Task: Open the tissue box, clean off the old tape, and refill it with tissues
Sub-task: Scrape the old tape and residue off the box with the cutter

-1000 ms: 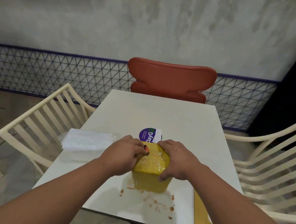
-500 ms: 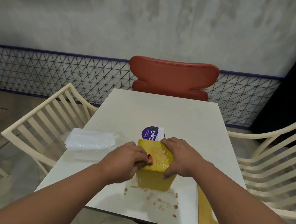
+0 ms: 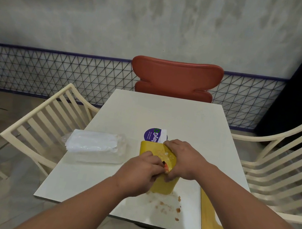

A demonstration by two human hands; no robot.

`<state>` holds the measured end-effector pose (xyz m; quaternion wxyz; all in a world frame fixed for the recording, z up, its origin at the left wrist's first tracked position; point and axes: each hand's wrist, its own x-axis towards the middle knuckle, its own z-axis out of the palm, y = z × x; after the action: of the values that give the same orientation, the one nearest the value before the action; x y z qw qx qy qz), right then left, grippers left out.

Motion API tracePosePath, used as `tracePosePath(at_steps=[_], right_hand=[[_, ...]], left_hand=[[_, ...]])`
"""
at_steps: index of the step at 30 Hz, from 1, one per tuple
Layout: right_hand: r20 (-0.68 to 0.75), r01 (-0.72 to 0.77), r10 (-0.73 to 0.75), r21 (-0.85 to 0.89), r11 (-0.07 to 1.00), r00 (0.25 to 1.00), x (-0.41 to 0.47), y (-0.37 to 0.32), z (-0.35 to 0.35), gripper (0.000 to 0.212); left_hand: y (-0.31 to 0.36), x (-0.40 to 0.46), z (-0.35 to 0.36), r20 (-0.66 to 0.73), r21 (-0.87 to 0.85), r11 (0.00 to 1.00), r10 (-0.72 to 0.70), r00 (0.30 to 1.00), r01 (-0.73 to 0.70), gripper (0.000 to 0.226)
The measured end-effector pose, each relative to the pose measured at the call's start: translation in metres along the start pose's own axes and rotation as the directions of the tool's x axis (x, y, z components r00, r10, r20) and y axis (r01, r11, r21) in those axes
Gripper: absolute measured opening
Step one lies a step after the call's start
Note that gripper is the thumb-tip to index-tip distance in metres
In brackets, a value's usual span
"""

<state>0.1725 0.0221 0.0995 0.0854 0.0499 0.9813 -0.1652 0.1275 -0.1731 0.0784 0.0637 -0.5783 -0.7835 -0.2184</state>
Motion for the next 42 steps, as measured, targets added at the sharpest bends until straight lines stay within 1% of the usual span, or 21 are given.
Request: tracePosePath(at_steps=[2, 4, 8, 10, 13, 17, 20, 25, 28, 30, 32, 33, 34, 35, 36, 37, 38, 39, 40, 41, 42], right_hand=[[0.001, 0.003, -0.003, 0.000, 1.000, 1.000, 0.000, 0.001, 0.000, 0.123], [-0.004, 0.000, 0.000, -0.001, 1.000, 1.000, -0.001, 0.002, -0.001, 0.123], [-0.019, 0.009, -0.009, 0.005, 1.000, 1.000, -0.003, 0.001, 0.001, 0.122], [-0.022, 0.010, -0.010, 0.005, 1.000, 1.000, -0.003, 0.001, 0.002, 0.121], [-0.035, 0.026, -0.026, 0.010, 1.000, 0.999, -0.003, 0.000, 0.003, 0.118], [-0.033, 0.027, -0.027, 0.001, 1.000, 0.999, -0.006, 0.000, 0.001, 0.118], [-0.025, 0.014, -0.014, -0.004, 1.000, 1.000, -0.006, -0.001, -0.001, 0.120], [-0.029, 0.017, -0.017, -0.013, 1.000, 0.999, -0.007, -0.003, 0.000, 0.118], [-0.022, 0.009, -0.009, -0.015, 1.000, 1.000, -0.007, -0.003, 0.000, 0.119], [-0.019, 0.007, -0.007, -0.024, 1.000, 1.000, -0.008, -0.003, -0.001, 0.121], [-0.017, 0.003, -0.004, -0.028, 1.000, 1.000, -0.008, -0.003, -0.001, 0.121], [-0.013, 0.004, -0.005, -0.031, 1.000, 1.000, -0.008, -0.003, -0.002, 0.121], [-0.010, 0.004, -0.004, -0.033, 0.999, 1.000, -0.008, -0.004, -0.002, 0.121], [-0.008, 0.003, -0.003, -0.034, 0.999, 1.000, -0.008, -0.004, -0.003, 0.121], [-0.007, 0.000, 0.000, -0.033, 0.999, 1.000, -0.008, -0.004, -0.003, 0.121], [-0.006, -0.004, 0.004, -0.030, 1.000, 1.000, -0.007, -0.004, -0.003, 0.121], [-0.006, -0.007, 0.007, -0.026, 1.000, 1.000, -0.007, -0.004, -0.003, 0.121], [-0.006, -0.009, 0.009, -0.025, 1.000, 1.000, -0.007, -0.004, -0.003, 0.121], [-0.006, -0.009, 0.009, -0.026, 1.000, 1.000, -0.007, -0.004, -0.002, 0.121], [-0.004, -0.009, 0.009, -0.027, 1.000, 1.000, -0.007, -0.004, -0.002, 0.121], [-0.005, -0.011, 0.011, -0.028, 1.000, 1.000, -0.007, -0.004, -0.002, 0.121]], left_hand=[[-0.008, -0.006, -0.005, 0.011, 0.002, 1.000, -0.002, 1.000, 0.002, 0.030], [-0.019, -0.018, -0.014, 0.009, 0.013, 0.999, -0.035, 0.999, 0.034, 0.029], [-0.021, -0.027, -0.016, -0.041, 0.022, 0.997, -0.075, 0.996, 0.076, 0.028], [-0.009, -0.017, -0.007, -0.052, 0.029, 0.998, -0.057, 0.997, 0.058, 0.029], [0.004, -0.003, 0.001, -0.021, 0.030, 0.999, -0.024, 0.999, 0.024, 0.028], [-0.010, -0.014, -0.010, 0.009, 0.041, 0.998, 0.040, 0.999, -0.040, 0.027], [-0.020, -0.024, -0.018, -0.002, 0.072, 0.996, 0.047, 0.999, -0.047, 0.026], [0.003, -0.006, -0.006, 0.030, 0.052, 0.995, 0.083, 0.996, -0.084, 0.032], [0.000, -0.004, -0.010, 0.038, 0.058, 0.996, 0.068, 0.997, -0.070, 0.032], [-0.012, -0.011, -0.018, 0.038, 0.065, 0.998, 0.022, 0.999, -0.025, 0.030], [-0.025, -0.016, -0.028, 0.042, 0.078, 0.996, -0.056, 0.998, 0.053, 0.029], [-0.027, -0.017, -0.034, 0.041, 0.066, 0.992, -0.110, 0.993, 0.108, 0.029], [-0.028, -0.015, -0.039, 0.041, 0.028, 0.980, -0.200, 0.979, 0.199, 0.027], [-0.025, -0.011, -0.043, 0.022, -0.068, 0.944, -0.321, 0.947, 0.322, 0.021], [-0.021, -0.004, -0.047, -0.010, -0.206, 0.872, -0.456, 0.890, 0.445, 0.013], [-0.018, 0.003, -0.046, -0.038, -0.339, 0.774, -0.580, 0.814, 0.536, 0.006], [-0.014, 0.011, -0.045, -0.052, -0.440, 0.681, -0.670, 0.741, 0.585, 0.009], [-0.012, 0.017, -0.041, -0.056, -0.503, 0.615, -0.724, 0.687, 0.607, 0.013], [-0.011, 0.021, -0.037, -0.051, -0.537, 0.569, -0.759, 0.649, 0.623, 0.014], [-0.009, 0.023, -0.033, -0.061, -0.530, 0.559, -0.775, 0.629, 0.638, 0.014], [-0.007, 0.022, -0.029, -0.084, -0.492, 0.575, -0.778, 0.622, 0.653, 0.012]])
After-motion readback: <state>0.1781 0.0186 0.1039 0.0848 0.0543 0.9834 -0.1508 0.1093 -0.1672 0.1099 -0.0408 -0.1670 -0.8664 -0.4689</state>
